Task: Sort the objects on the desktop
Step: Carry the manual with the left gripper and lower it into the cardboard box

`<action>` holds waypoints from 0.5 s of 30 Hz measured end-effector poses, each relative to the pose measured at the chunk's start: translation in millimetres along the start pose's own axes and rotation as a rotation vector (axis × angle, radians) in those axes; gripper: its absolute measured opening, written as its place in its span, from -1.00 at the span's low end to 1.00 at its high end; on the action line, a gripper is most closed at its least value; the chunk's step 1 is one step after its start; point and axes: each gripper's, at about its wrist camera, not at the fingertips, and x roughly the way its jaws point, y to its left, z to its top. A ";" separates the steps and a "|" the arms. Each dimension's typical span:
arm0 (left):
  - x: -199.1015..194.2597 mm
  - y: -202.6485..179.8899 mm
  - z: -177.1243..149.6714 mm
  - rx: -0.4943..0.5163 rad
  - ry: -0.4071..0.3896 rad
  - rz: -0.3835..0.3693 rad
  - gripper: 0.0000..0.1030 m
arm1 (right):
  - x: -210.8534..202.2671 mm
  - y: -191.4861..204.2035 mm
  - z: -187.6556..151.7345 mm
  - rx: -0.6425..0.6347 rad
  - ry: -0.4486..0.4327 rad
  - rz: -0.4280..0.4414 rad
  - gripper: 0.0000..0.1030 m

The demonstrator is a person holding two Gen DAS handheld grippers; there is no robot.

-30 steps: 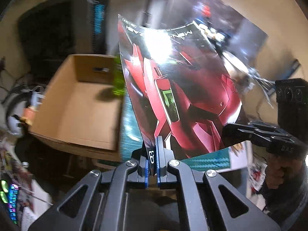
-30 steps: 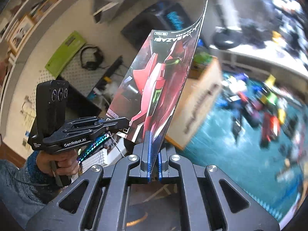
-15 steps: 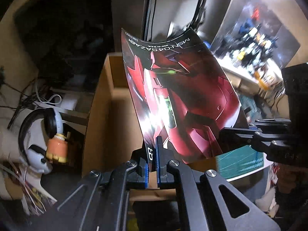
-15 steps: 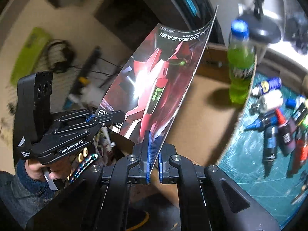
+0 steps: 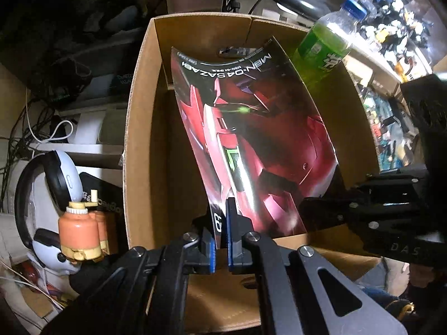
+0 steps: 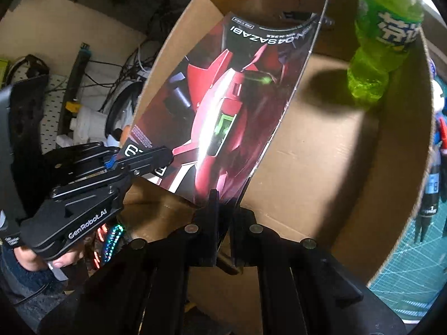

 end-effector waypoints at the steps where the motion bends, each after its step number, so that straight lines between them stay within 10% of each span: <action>1: 4.7 1.8 1.6 -0.009 0.016 -0.006 -0.91 | 5.1 -0.1 1.0 0.001 0.015 -0.008 -0.88; 15: 49.4 15.6 5.2 -0.099 0.146 0.014 -0.89 | 49.4 -26.4 11.1 0.074 0.170 -0.052 -0.86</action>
